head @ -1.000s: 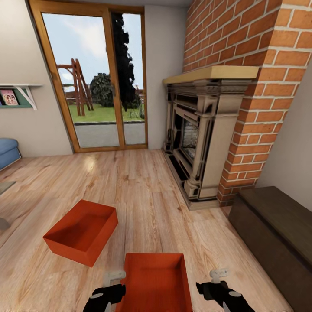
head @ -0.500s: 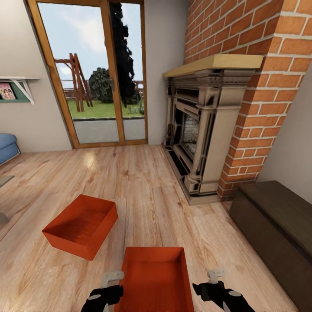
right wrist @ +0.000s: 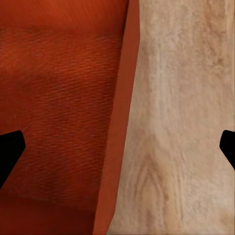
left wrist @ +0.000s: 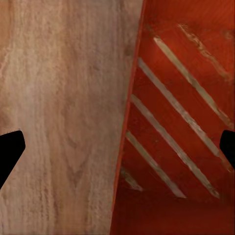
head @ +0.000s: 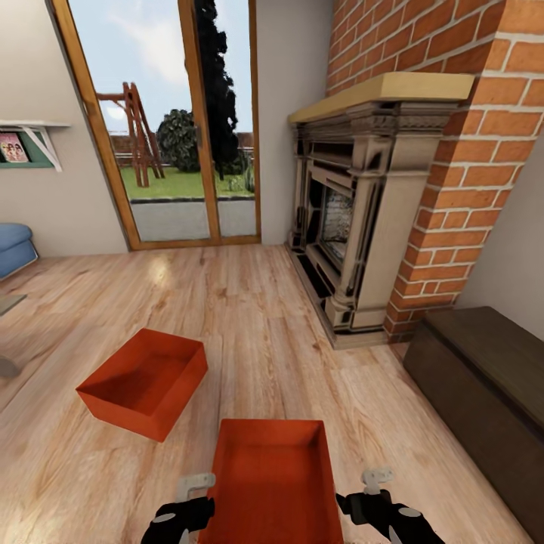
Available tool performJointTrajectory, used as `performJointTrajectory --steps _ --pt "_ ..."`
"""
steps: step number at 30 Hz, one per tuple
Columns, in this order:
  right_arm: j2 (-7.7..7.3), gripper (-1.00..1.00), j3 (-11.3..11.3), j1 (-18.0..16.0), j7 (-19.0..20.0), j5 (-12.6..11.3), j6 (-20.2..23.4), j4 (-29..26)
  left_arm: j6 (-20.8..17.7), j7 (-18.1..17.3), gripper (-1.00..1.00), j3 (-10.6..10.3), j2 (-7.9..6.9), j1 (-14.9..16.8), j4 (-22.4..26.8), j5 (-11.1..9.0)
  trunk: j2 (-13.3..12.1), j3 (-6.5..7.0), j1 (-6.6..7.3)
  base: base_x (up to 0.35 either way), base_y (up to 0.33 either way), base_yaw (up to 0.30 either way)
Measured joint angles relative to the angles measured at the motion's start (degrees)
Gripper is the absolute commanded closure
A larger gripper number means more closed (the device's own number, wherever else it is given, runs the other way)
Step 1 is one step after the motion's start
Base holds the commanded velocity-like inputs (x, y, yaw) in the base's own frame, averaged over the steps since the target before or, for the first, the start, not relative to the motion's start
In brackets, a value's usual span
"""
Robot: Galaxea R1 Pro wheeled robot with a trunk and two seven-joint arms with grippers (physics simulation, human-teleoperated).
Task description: Move the two storage containers from the living room to the garage. In the garage, place one container on the floor and stack the other container on top of it (either order is fine).
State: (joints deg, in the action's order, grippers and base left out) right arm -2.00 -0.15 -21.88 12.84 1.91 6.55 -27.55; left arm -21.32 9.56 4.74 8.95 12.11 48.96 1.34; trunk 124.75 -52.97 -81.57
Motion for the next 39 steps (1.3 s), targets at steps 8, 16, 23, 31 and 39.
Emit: performJointTrajectory --steps 8,16,23,31,39 --pt "0.00 -1.00 0.00 0.01 0.04 0.00 -0.02 -0.01 0.00 0.01 -1.00 -0.03 -0.03 0.01 -0.06 0.09 3.21 -2.15 -1.76 0.000 0.000 0.024" --pt "0.00 -1.00 -0.04 0.01 0.04 0.00 -0.02 -0.02 0.05 -0.01 -1.00 -0.04 0.15 0.01 -0.09 -0.01 5.63 -3.96 -3.08 0.000 0.000 -0.028" --pt "0.00 -1.00 -0.08 0.00 0.06 0.00 -0.10 -0.01 0.04 -0.02 -1.00 -0.03 0.14 0.01 -0.02 -0.28 5.63 -4.34 -3.08 0.000 0.000 -0.042" --pt "0.00 -1.00 -0.03 -0.01 0.12 0.00 -0.10 -0.02 0.00 -0.02 -1.00 -0.03 0.06 0.01 -0.02 -0.21 5.63 -4.64 -3.08 0.000 0.000 -0.065" --pt "0.00 -1.00 0.00 0.00 0.05 0.00 -0.11 -0.01 0.00 0.05 -1.00 0.04 -0.03 0.01 -0.01 -0.25 7.62 -5.62 -4.17 0.000 0.000 -0.008"
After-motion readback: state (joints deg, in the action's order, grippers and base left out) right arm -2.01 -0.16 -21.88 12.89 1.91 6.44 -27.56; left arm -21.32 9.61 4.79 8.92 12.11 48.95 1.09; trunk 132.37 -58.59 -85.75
